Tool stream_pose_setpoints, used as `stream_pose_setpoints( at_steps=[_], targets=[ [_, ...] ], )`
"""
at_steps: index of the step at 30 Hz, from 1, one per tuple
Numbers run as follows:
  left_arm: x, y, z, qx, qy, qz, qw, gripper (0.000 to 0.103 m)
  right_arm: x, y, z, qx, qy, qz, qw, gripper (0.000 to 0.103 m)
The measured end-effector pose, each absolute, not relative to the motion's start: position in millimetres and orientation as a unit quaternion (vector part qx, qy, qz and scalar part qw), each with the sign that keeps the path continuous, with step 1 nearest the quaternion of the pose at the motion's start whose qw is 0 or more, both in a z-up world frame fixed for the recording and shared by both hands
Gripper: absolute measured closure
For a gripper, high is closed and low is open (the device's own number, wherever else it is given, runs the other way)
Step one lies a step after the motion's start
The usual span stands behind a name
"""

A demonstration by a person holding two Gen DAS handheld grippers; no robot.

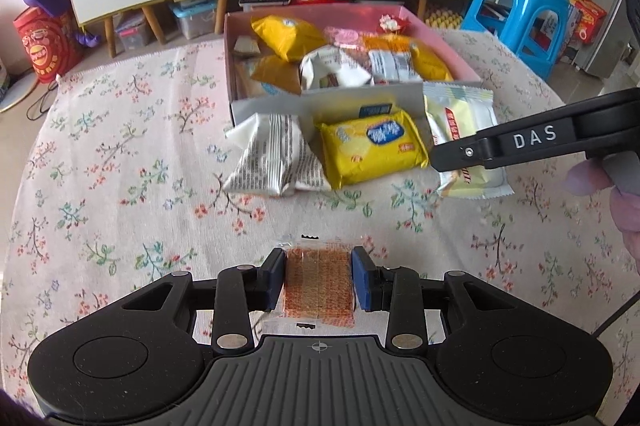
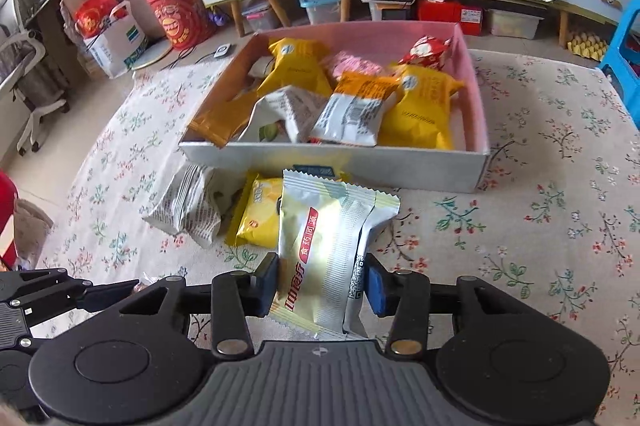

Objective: Organize snacks
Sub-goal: 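Lift both held snacks and carry them over the box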

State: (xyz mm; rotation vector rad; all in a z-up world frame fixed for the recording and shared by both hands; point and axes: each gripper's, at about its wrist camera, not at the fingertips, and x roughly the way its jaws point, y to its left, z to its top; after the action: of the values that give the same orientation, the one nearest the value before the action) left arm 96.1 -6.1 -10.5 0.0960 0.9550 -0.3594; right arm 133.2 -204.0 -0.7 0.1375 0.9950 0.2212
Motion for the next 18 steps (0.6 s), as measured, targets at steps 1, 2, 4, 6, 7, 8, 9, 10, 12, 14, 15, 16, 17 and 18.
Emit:
stream_pose_setpoints(
  at_steps=[1,2,4,6,7,8,9,10,12,14,15,16,17,18],
  targets=[
    [97,-7,-8,0.044,0.453,-0.171,0.874,0.07,134,-206,1,0.069,0.474,0.104,0.872,0.07],
    [98,-7,-6,0.043,0.45,-0.17,0.876,0.07,134,-208,3,0.072,0.471,0.103,0.873,0.07],
    [102,-9,0,0.04,0.442,-0.169,0.88,0.07,136,-212,7,0.079,0.468,0.1,0.875,0.07],
    [106,-10,7,0.034,0.435,-0.168,0.884,0.07,138,-215,10,0.087,0.464,0.097,0.876,0.07],
    [108,-10,11,0.028,0.431,-0.168,0.886,0.07,139,-217,12,0.092,0.461,0.095,0.877,0.07],
    [111,-11,14,0.024,0.426,-0.167,0.889,0.07,141,-218,14,0.095,0.459,0.094,0.878,0.07],
    [113,-11,18,0.02,0.421,-0.167,0.892,0.07,141,-220,15,0.1,0.456,0.092,0.879,0.07],
    [115,-11,21,0.018,0.415,-0.165,0.894,0.07,143,-222,17,0.104,0.453,0.09,0.881,0.07],
    [120,-12,27,0.013,0.406,-0.161,0.9,0.07,146,-226,21,0.111,0.446,0.087,0.884,0.07],
    [127,-12,31,0.004,0.4,-0.158,0.903,0.07,148,-229,23,0.115,0.439,0.085,0.887,0.07],
    [131,-13,33,0.0,0.397,-0.156,0.904,0.07,150,-231,25,0.117,0.437,0.084,0.888,0.07],
    [135,-13,34,-0.003,0.394,-0.155,0.906,0.07,153,-232,25,0.12,0.434,0.082,0.889,0.07],
    [139,-14,35,-0.006,0.391,-0.153,0.908,0.07,156,-234,26,0.122,0.432,0.081,0.89,0.07],
    [144,-15,35,-0.007,0.387,-0.152,0.909,0.07,159,-235,26,0.124,0.43,0.079,0.891,0.07]
  ],
)
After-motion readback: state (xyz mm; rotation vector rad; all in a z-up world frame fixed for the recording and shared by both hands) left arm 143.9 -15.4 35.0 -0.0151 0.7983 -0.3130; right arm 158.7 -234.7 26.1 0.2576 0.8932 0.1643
